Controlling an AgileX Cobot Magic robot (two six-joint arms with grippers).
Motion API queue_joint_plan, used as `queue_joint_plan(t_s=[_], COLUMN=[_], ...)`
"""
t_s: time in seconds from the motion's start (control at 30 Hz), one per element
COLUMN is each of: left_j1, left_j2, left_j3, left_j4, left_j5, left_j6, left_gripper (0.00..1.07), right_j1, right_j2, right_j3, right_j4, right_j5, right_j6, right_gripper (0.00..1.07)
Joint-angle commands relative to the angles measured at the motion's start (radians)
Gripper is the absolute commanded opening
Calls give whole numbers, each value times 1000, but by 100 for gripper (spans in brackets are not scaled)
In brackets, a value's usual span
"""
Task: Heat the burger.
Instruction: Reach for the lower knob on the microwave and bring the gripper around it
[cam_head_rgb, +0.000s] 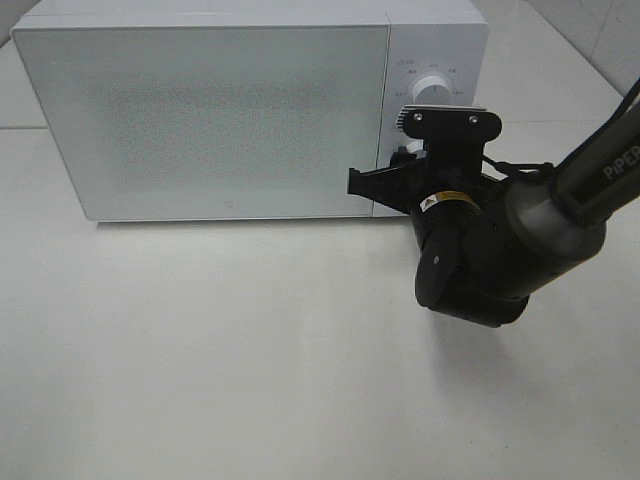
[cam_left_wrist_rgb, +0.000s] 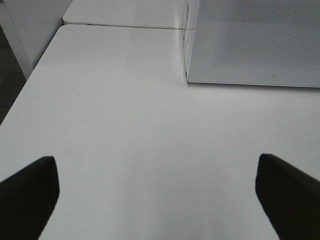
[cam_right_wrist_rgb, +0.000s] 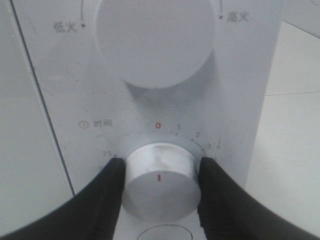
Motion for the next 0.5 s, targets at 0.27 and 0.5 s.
queue_joint_plan(t_s=[0.27,0.5], left_j1=[3,3], left_j2=[-23,-23], left_j3=[2,2], left_j4=[-1,-1], left_j5=[-8,-8], left_j6=[-9,-9], left_gripper=[100,100], right_j1=[-9,-9], right_j2=[-2,-2], right_j3=[-20,-20], right_j4=[-153,-230], right_j5=[-66,-82], right_j6=[522,907], right_gripper=[4,4])
